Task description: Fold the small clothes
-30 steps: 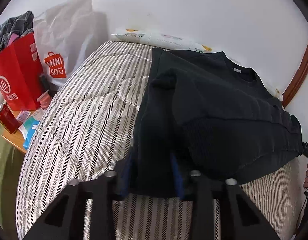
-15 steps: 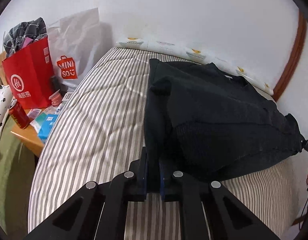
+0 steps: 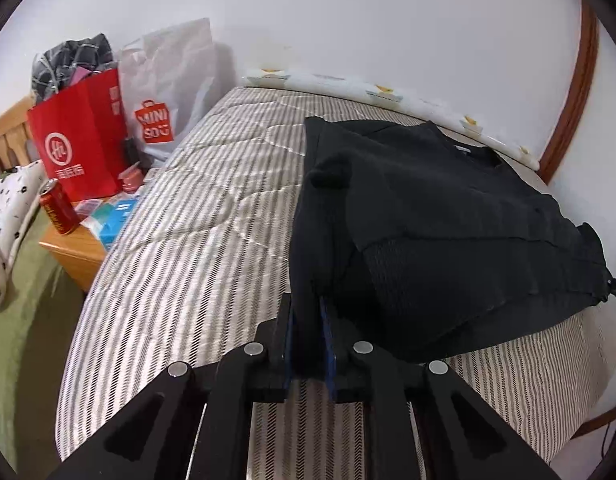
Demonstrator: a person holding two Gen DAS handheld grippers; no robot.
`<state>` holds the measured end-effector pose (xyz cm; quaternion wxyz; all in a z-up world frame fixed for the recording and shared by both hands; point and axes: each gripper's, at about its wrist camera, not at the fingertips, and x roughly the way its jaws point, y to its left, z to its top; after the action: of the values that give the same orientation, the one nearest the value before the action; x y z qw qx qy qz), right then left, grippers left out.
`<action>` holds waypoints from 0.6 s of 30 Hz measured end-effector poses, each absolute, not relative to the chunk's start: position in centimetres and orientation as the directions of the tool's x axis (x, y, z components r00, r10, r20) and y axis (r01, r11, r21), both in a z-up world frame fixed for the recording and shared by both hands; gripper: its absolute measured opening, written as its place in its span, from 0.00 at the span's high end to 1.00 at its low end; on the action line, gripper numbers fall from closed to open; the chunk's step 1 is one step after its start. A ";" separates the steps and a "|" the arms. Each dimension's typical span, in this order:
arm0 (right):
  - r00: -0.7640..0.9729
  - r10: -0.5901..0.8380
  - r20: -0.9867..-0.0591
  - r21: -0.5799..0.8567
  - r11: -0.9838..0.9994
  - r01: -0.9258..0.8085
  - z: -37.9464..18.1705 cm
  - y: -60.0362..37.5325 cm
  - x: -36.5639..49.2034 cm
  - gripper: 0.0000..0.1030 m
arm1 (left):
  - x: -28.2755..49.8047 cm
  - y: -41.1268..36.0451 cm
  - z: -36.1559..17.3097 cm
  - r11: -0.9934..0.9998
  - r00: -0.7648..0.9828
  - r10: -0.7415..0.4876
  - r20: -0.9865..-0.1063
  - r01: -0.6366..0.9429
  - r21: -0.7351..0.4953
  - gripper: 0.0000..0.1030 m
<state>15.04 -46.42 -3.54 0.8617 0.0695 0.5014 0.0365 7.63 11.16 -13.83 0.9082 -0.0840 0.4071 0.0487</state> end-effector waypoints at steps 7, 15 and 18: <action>0.592 0.061 -0.803 0.079 0.997 0.005 0.6 -45.0 12.8 0.56 | 6.2 11.4 -11.2 0.979 0.722 0.021 -0.691 -0.154 -0.132 0.68; 0.570 0.167 -0.805 0.166 0.985 -0.054 -1.1 -41.7 12.9 0.51 | 6.7 9.3 -10.6 0.971 0.755 -0.100 -0.648 -0.067 -0.229 0.50; 0.545 0.179 -0.819 0.182 0.982 -0.048 -2.5 -41.1 13.6 0.51 | 7.4 8.6 -11.3 0.970 0.729 -0.127 -0.672 -0.051 -0.239 0.50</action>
<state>13.62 -41.14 -2.50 0.8763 0.0692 0.4724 0.0647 7.40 8.64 -11.27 0.9219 -0.1213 0.3673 -0.0206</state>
